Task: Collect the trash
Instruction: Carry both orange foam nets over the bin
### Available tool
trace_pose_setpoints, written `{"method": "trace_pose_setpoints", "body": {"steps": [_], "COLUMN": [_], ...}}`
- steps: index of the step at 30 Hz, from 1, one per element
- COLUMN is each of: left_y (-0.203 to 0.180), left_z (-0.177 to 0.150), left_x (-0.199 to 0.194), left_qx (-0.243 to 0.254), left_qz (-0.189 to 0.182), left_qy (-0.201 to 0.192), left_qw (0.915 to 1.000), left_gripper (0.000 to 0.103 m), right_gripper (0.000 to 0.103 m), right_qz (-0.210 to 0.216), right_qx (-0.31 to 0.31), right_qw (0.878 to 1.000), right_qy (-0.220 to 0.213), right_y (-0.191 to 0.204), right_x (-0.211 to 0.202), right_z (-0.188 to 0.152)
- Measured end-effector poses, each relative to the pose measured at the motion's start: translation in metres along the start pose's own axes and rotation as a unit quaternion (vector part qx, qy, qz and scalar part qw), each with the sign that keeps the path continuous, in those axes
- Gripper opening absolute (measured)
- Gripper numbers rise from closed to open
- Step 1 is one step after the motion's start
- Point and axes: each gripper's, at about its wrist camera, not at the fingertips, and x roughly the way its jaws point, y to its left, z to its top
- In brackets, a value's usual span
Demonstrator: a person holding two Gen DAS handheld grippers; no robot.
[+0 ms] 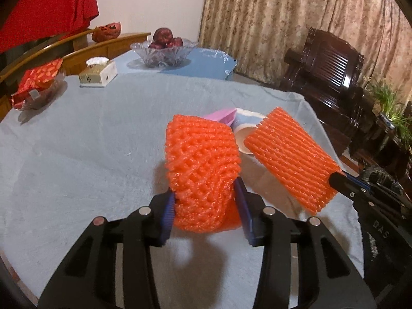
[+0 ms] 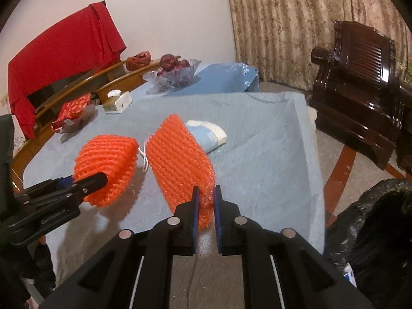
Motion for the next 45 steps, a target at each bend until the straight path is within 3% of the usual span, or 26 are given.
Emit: {"method": "trace_pose_setpoints", "body": {"steps": [11, 26, 45], "left_y": [-0.036, -0.107, -0.215], "left_z": [0.002, 0.005, -0.010], "left_x": [-0.039, -0.070, -0.083], "left_qx": [0.019, 0.058, 0.133], "left_qz": [-0.021, -0.080, -0.174], "left_qy": [-0.027, -0.052, -0.050], "left_qw": [0.9992, 0.9938, 0.9745], "left_gripper": [0.041, 0.041, 0.041], "right_gripper": [0.010, 0.010, 0.010], "right_qz": [-0.010, -0.054, -0.153], "right_qx": [0.005, 0.035, 0.099], "right_qw": [0.999, 0.994, 0.977], "right_qy": [-0.038, -0.091, -0.111], "right_y": [-0.012, -0.057, -0.143], "right_x": [-0.047, -0.127, -0.205], "right_z": [0.008, 0.008, -0.030]}}
